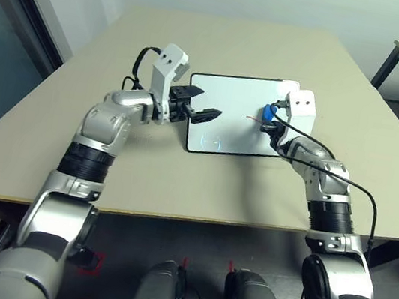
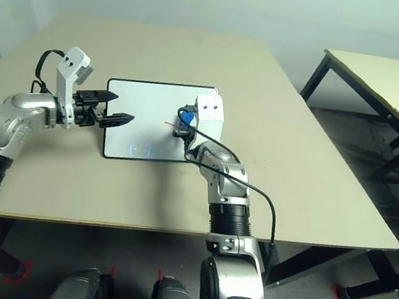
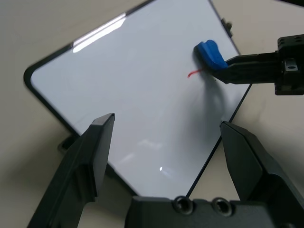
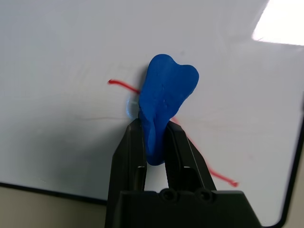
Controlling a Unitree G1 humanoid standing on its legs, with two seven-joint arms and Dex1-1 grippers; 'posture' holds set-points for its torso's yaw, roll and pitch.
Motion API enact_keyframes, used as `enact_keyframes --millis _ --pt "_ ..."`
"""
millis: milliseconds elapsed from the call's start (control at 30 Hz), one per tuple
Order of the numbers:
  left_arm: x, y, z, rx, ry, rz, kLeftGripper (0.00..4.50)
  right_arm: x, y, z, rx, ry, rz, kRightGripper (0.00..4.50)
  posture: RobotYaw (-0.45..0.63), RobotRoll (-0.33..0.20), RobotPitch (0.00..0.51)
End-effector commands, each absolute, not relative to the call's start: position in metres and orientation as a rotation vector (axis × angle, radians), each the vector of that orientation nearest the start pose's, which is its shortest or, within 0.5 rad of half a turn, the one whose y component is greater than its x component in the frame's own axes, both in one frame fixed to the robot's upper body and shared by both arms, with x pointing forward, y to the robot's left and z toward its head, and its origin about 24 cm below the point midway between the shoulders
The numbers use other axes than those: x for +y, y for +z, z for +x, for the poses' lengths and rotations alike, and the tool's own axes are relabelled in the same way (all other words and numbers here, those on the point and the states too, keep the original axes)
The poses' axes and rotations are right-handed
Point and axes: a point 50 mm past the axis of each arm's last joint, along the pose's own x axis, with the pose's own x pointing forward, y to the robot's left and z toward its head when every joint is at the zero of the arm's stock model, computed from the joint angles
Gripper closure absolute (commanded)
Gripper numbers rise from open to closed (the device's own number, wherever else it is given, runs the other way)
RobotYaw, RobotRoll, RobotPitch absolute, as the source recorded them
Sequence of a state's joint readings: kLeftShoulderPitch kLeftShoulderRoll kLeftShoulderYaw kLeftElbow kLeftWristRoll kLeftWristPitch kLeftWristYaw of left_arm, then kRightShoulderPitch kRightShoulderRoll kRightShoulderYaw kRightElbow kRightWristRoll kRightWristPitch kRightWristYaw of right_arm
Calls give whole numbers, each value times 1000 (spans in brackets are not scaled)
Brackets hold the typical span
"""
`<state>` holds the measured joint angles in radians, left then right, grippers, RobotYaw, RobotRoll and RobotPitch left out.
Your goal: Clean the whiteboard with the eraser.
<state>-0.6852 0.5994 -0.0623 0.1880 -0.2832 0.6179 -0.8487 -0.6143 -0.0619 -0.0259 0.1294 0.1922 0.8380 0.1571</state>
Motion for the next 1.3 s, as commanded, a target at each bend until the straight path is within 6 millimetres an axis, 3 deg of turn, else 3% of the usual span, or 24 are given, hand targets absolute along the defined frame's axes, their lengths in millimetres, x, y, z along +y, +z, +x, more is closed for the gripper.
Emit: enact_keyframes --millis 33,200,367,567,800,867,1033,1300 --pt "199 171 331 277 -822 274 0 -92 95 324 490 405 76 3965 -90 0 186" --pt "212 182 317 267 -824 303 0 -98 89 312 517 388 59 3967 -99 0 263" --pt "214 193 303 246 -825 312 0 -122 113 326 363 297 -20 3975 -102 0 309" --pt "207 198 299 216 -823 290 0 -136 100 328 401 242 -1 3985 -95 0 314" --pt "197 198 299 203 -836 264 0 -111 98 319 416 328 11 3985 -91 0 302" --pt "194 198 300 196 -840 256 0 -111 99 319 411 315 18 3986 -88 0 300" --pt "193 195 300 200 -843 251 0 -134 108 333 373 213 25 3988 -92 0 289" --pt "190 194 304 194 -853 246 0 -135 133 344 252 184 49 3988 -103 0 283"
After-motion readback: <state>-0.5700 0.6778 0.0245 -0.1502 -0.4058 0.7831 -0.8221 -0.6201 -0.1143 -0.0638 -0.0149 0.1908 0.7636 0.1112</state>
